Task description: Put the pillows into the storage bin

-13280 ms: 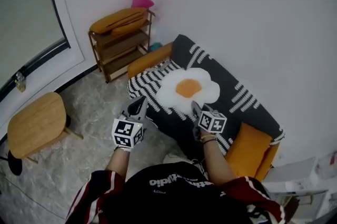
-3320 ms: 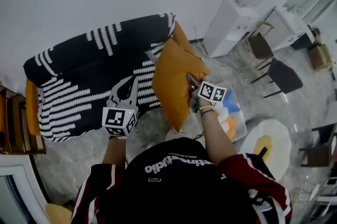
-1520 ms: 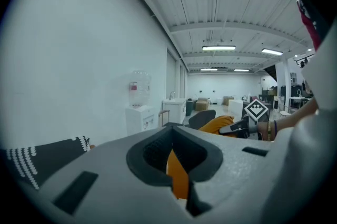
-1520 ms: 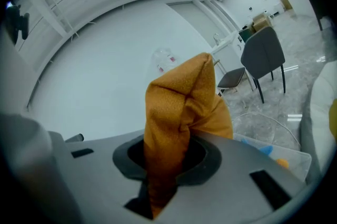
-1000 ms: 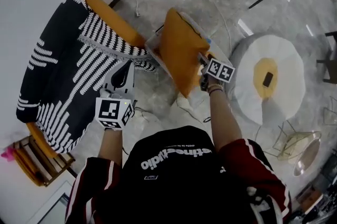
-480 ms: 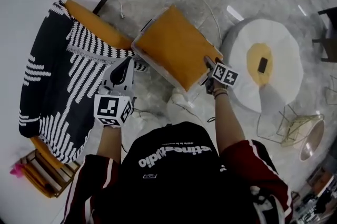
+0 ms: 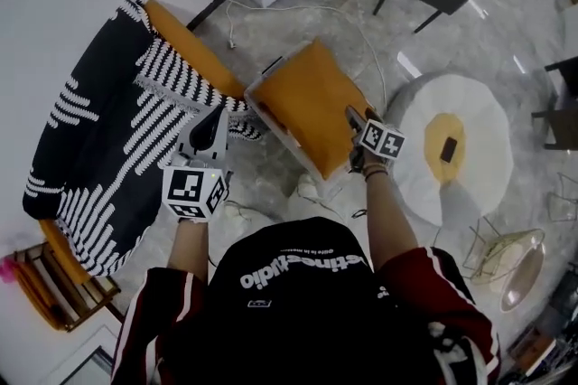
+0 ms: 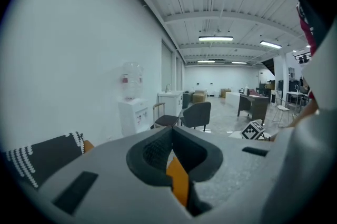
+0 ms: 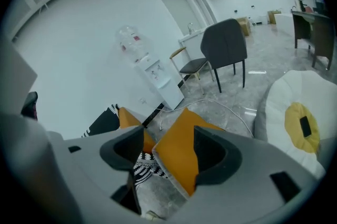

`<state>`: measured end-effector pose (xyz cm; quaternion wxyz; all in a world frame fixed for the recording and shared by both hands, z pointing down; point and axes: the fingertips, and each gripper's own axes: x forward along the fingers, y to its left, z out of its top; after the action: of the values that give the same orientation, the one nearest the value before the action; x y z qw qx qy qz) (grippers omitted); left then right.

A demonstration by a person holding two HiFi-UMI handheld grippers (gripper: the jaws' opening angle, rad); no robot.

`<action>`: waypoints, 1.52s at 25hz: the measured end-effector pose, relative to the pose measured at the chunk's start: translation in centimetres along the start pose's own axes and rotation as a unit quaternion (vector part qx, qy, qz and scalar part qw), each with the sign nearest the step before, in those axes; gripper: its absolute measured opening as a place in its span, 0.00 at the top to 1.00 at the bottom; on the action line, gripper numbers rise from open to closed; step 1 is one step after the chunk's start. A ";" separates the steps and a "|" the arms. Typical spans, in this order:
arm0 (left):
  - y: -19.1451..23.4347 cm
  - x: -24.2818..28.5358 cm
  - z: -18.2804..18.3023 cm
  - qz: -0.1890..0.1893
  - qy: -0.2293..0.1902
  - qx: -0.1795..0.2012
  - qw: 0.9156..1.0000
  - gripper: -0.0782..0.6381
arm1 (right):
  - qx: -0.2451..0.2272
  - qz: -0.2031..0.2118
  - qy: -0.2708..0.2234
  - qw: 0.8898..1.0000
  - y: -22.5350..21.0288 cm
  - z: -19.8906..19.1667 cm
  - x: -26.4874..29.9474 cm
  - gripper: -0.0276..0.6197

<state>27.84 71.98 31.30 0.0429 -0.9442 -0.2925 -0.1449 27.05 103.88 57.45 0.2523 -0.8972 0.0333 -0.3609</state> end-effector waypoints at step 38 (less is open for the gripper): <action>25.4 -33.3 7.0 0.311 -0.176 -0.035 0.933 0.88 | -0.296 0.396 -0.115 0.862 63.4 6.7 -8.9 0.57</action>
<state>17.70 34.23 14.76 0.0002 -0.9993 0.0183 0.0340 32.64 53.69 17.49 0.0986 -0.8762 0.4614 -0.0981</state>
